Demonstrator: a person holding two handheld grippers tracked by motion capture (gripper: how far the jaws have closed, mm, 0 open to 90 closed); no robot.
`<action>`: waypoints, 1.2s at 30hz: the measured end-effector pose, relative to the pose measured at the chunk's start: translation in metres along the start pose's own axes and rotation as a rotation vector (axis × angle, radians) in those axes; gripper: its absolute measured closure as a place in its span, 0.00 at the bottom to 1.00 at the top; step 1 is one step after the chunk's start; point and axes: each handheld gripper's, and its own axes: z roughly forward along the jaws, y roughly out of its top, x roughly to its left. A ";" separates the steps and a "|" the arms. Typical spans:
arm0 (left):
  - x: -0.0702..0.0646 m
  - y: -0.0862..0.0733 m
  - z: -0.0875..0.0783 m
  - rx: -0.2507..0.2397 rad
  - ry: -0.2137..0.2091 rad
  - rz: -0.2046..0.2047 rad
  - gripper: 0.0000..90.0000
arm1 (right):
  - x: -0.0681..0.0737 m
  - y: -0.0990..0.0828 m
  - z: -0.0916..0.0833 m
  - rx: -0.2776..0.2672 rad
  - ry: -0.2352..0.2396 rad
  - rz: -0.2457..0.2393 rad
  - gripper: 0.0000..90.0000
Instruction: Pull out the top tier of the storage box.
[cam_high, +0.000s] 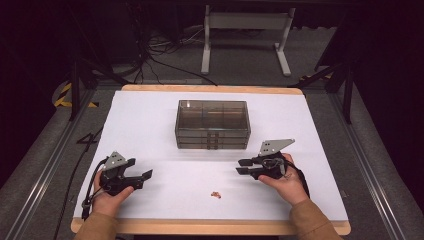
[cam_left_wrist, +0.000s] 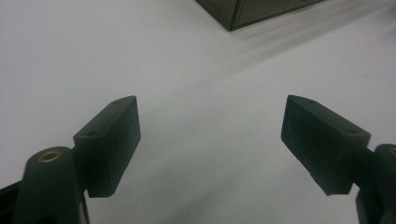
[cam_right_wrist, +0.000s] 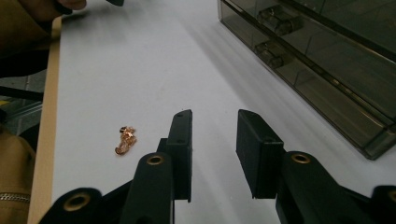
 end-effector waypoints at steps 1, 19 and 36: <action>0.000 0.000 0.000 -0.001 0.001 0.000 0.23 | 0.000 0.000 0.000 -0.001 0.001 -0.010 0.74; -0.002 -0.001 0.002 0.012 0.012 0.022 0.23 | 0.006 0.001 -0.001 -0.031 0.000 -0.196 0.74; -0.002 -0.001 0.002 0.013 0.018 0.031 0.23 | 0.015 -0.001 0.003 -0.058 -0.148 -0.548 0.70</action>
